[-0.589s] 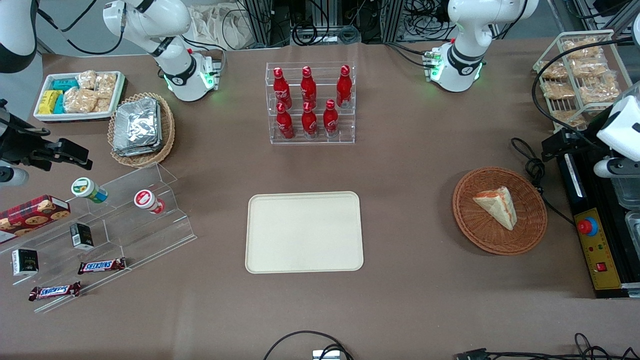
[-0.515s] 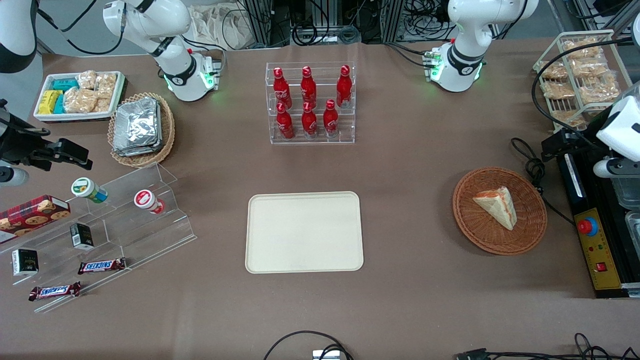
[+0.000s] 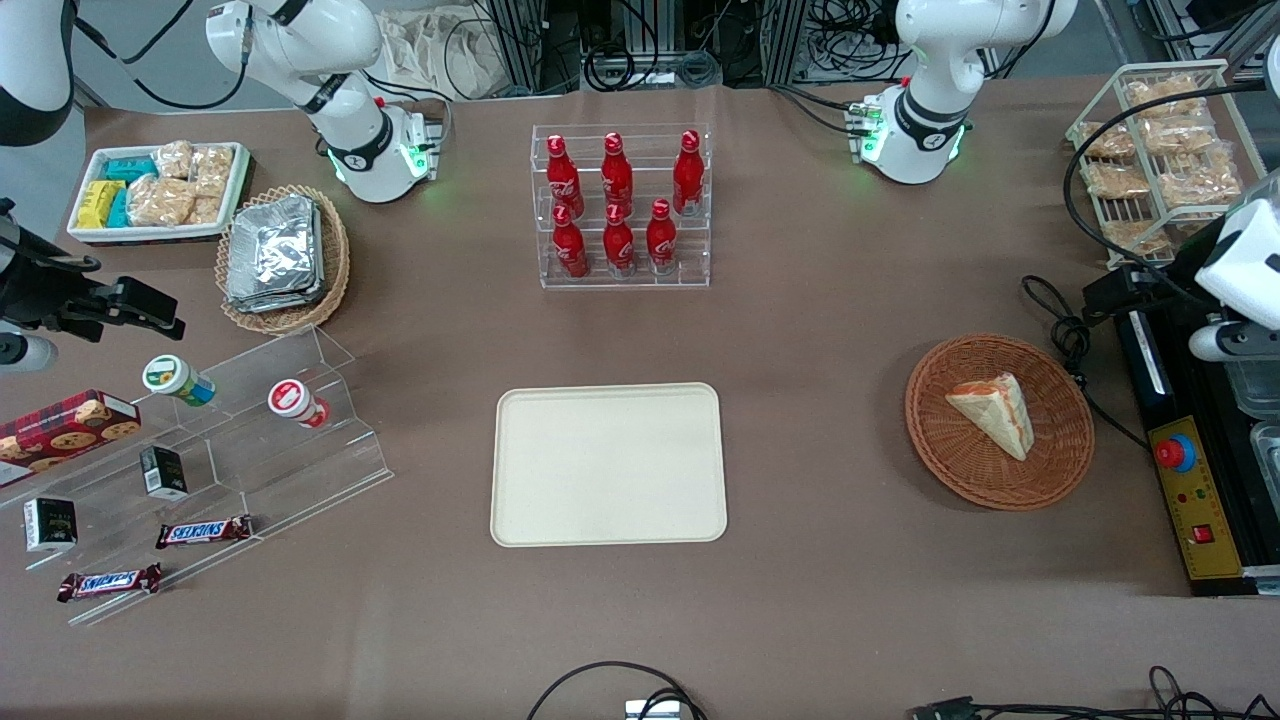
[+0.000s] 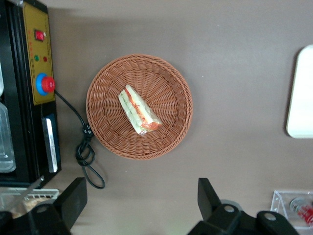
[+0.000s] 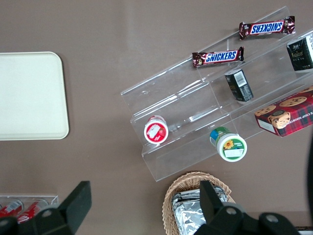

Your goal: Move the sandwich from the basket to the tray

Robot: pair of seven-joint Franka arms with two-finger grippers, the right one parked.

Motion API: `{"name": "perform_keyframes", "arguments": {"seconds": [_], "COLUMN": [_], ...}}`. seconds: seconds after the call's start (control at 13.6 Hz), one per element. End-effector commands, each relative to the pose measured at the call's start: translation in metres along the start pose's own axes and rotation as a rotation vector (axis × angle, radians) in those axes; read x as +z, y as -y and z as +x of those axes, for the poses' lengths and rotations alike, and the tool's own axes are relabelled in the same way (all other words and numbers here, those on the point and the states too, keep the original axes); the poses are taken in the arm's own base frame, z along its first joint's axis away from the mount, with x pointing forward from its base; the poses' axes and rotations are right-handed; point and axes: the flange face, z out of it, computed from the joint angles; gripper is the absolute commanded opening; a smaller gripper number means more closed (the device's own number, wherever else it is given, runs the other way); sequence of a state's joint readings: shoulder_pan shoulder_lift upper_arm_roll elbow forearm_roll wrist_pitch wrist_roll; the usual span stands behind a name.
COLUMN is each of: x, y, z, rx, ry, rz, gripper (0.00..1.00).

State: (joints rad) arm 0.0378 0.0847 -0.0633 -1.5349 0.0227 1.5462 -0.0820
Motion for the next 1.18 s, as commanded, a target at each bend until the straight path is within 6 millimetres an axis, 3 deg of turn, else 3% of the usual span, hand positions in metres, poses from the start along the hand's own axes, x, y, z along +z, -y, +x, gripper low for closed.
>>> {"name": "perform_keyframes", "arguments": {"seconds": [0.0, 0.15, 0.44, 0.88, 1.1], "x": [0.033, 0.064, 0.13, 0.21, 0.233], "y": [0.0, 0.001, 0.042, 0.051, 0.05], "z": [0.002, 0.0, -0.016, -0.026, -0.024], "rx": [-0.103, -0.162, -0.286, -0.452, -0.487], "ry": [-0.006, -0.019, -0.12, -0.142, -0.112], "rz": [-0.01, -0.012, -0.034, -0.048, -0.042], "gripper": [1.0, 1.0, 1.0, 1.0, 1.0]}}
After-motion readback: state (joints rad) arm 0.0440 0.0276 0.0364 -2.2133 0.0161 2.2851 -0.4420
